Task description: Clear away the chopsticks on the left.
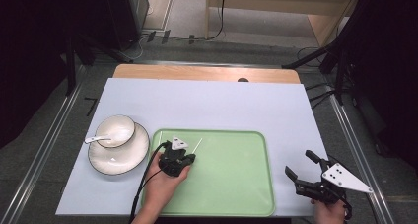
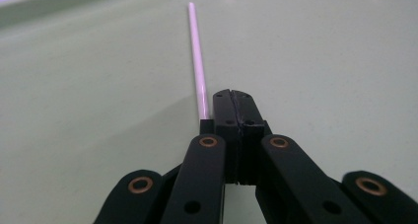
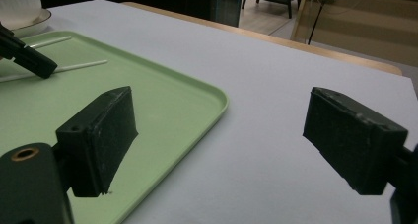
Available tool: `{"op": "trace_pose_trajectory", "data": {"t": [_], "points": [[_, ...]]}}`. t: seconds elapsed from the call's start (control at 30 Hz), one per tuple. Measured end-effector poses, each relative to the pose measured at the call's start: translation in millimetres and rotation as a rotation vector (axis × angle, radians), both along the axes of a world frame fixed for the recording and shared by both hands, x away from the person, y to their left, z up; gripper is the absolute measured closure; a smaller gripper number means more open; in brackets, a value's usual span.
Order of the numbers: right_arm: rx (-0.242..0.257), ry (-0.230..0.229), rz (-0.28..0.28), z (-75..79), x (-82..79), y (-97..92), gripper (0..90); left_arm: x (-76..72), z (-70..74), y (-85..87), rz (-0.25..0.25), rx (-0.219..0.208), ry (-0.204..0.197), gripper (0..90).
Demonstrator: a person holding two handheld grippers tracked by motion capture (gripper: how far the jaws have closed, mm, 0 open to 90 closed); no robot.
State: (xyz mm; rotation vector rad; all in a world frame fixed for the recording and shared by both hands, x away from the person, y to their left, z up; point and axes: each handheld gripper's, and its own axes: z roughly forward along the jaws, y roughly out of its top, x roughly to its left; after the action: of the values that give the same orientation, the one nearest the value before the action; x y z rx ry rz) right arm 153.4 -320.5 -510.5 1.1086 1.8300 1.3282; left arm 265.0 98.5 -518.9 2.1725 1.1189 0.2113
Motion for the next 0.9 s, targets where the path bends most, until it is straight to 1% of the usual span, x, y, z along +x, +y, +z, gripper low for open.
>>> {"op": "trace_pose_trajectory", "data": {"t": [0.27, 0.33, 0.53, 0.63, 0.67, 0.73, 0.87, 0.9], "points": [[-0.003, 0.009, 0.001, -1.1, 2.0, 2.4, 12.8, 1.7, 0.7, 23.4, 0.059, -0.005, -0.003, 90.0], [-0.004, 0.006, 0.002, -0.7, 1.5, 2.5, 12.8, 1.5, 1.5, 27.6, 0.068, 0.006, -0.005, 90.0], [-0.003, 0.007, 0.0, -0.9, 1.2, 2.2, 12.8, 0.4, 1.7, 37.9, 0.085, 0.002, -0.006, 90.0], [-0.003, 0.008, 0.002, -1.0, 1.3, 2.4, 12.8, -1.4, 2.0, 40.7, 0.089, 0.017, -0.019, 90.0], [-0.003, 0.008, 0.002, -1.0, 1.3, 2.6, 12.8, -1.9, 1.7, 41.6, 0.091, 0.011, -0.02, 90.0], [-0.003, 0.009, 0.004, -1.0, 1.4, 3.0, 12.8, -2.1, 2.1, 44.4, 0.095, 0.015, -0.019, 90.0], [-0.006, 0.007, 0.005, -1.0, 1.9, 3.3, 12.8, -2.8, 1.8, 50.0, 0.102, 0.007, -0.019, 90.0], [-0.005, 0.007, 0.005, -1.1, 2.1, 3.3, 12.8, -3.1, 1.8, 51.1, 0.097, 0.008, -0.02, 90.0]]}}
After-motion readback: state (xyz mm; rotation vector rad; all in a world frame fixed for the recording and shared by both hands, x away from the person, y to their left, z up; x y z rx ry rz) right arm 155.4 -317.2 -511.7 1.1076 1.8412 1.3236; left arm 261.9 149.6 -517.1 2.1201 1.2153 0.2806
